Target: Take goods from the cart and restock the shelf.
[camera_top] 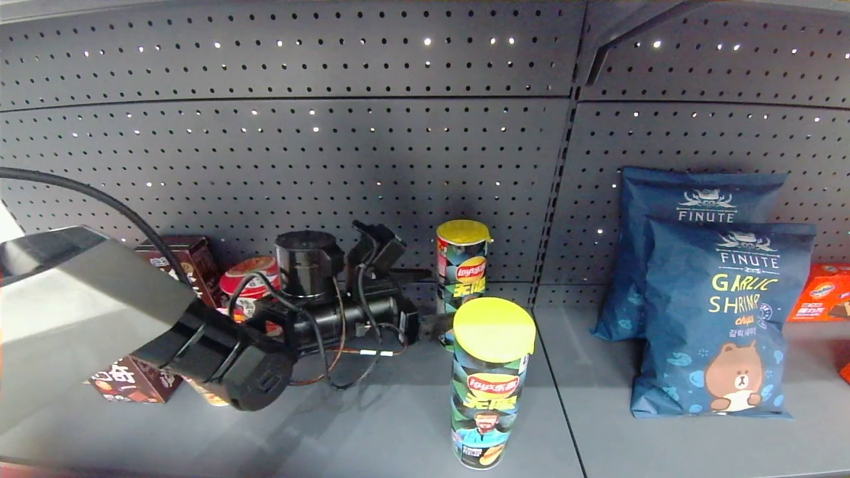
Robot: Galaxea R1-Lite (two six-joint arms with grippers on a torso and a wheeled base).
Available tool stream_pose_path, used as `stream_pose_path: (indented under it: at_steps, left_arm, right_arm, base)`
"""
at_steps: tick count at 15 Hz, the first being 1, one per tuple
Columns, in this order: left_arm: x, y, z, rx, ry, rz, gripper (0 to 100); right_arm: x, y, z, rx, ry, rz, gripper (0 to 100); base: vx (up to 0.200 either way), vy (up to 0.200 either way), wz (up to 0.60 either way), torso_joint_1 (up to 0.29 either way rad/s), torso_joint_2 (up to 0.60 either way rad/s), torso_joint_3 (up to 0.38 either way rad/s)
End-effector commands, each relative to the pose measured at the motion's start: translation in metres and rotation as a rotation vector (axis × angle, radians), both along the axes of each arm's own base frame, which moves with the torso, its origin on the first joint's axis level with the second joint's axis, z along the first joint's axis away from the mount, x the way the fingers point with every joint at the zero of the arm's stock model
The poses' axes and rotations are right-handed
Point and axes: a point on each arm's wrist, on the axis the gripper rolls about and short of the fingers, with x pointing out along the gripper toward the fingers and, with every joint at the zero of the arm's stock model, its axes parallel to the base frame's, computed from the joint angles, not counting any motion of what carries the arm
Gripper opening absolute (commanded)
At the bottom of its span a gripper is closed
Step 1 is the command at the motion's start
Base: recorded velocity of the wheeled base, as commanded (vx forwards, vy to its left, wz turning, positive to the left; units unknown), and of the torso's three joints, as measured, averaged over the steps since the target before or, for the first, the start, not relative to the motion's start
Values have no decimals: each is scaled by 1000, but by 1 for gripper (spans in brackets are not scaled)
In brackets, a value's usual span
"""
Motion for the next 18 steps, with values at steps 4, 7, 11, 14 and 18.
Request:
stream_pose_path:
  at_steps: [4, 7, 11, 14, 18]
  left_arm:
    - [-73, 50, 31, 10, -32, 104, 100]
    - [-101, 60, 54, -16, -85, 123, 100]
    - [-126, 65, 72, 36, -83, 329, 100]
    - [-146, 68, 75, 53, -83, 447, 100]
    - [-159, 79, 64, 89, -65, 526, 100]
  right_arm:
    - [0, 0, 0, 2, 8, 17, 100]
    - [-1, 0, 23, 55, -15, 22, 100]
    - [40, 16, 87, 73, 119, 260, 100]
    - [84, 35, 95, 52, 195, 313, 100]
    - [130, 67, 66, -25, 381, 331, 100]
  base:
    - [0, 0, 0, 0, 0, 0]
    - [0, 0, 0, 0, 0, 0]
    - [0, 0, 0, 0, 0, 0]
    - [0, 0, 0, 0, 0, 0]
    - [0, 0, 0, 0, 0, 0]
